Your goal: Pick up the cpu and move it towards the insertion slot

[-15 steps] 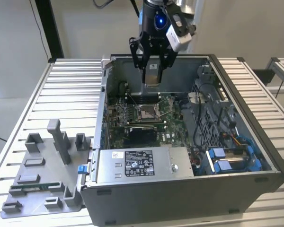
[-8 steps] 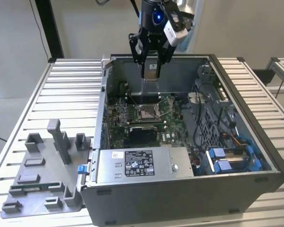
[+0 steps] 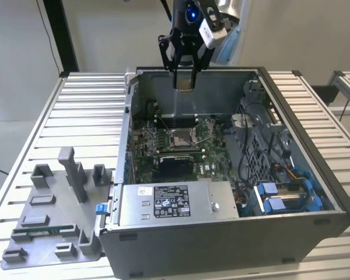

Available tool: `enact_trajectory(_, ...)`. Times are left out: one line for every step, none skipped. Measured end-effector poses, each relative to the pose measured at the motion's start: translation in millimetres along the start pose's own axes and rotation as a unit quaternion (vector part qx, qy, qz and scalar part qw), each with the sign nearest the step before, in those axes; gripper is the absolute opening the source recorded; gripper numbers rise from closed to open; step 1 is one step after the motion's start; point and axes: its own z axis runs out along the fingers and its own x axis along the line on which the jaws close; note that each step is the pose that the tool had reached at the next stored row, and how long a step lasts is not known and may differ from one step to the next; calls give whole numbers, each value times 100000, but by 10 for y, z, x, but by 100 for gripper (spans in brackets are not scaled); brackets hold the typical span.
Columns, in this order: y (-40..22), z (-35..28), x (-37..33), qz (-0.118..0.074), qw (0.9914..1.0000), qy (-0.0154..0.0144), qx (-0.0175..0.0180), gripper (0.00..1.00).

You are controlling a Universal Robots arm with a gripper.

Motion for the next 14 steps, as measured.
enact_trajectory(15, 3, 0, 83, 100000, -3, -3, 0)
enact_trajectory(27, 5, -1, 209, 100000, -6, -2, 0)
enact_trajectory(39, 7, -1, 327, 99999, -9, -2, 0)
enact_trajectory(51, 10, -2, 444, 99999, -13, -5, 0)
enact_trajectory(64, 12, -2, 559, 99998, -16, -4, 0)
enact_trajectory(77, 15, -2, 669, 99998, -21, -7, 0)
enact_trajectory(88, 16, -2, 765, 99997, -22, -4, 0)
enact_trajectory(99, 18, -3, 870, 99996, -30, -12, 0)
enact_trajectory(109, 20, -3, 995, 99995, -35, -17, 0)
enact_trajectory(117, 21, -3, 1151, 99993, -39, -15, 0)
enact_trajectory(125, 23, -4, 1309, 99991, -47, -13, 0)
enact_trajectory(135, 24, -4, 1458, 99989, -51, -18, 0)
enact_trajectory(145, 25, -4, 1581, 99987, -54, -17, 0)
enact_trajectory(161, 27, -5, 1660, 99986, -58, -20, 0)
